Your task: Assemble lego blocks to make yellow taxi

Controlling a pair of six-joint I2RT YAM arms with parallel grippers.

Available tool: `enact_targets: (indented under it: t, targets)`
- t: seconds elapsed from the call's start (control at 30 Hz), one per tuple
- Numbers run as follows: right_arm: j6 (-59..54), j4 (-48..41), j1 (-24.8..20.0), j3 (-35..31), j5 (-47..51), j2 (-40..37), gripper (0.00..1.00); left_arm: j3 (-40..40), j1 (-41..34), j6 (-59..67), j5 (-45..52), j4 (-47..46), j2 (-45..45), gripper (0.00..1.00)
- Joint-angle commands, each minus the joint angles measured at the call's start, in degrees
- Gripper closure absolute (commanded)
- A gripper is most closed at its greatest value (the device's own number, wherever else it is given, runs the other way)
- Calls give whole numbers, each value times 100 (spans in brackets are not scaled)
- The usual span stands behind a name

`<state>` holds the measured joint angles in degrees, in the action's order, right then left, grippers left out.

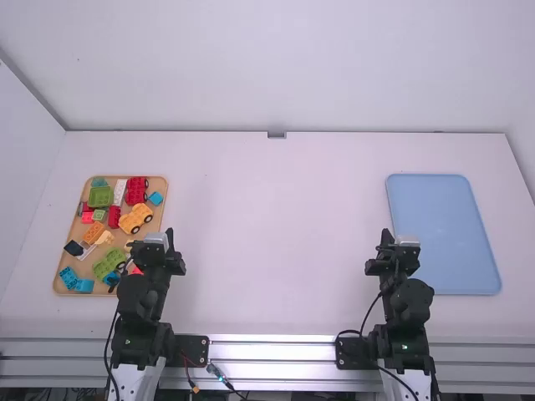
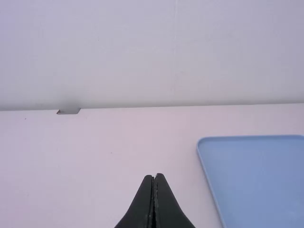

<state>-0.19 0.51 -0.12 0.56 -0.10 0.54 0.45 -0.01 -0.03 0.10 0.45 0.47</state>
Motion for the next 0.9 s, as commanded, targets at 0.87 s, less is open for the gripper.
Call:
enact_targets:
  t: [0.87]
  targets:
    - [-195,-413,33,1678,-86,1908,74,1900,-57,518,-775,-464,2183,74]
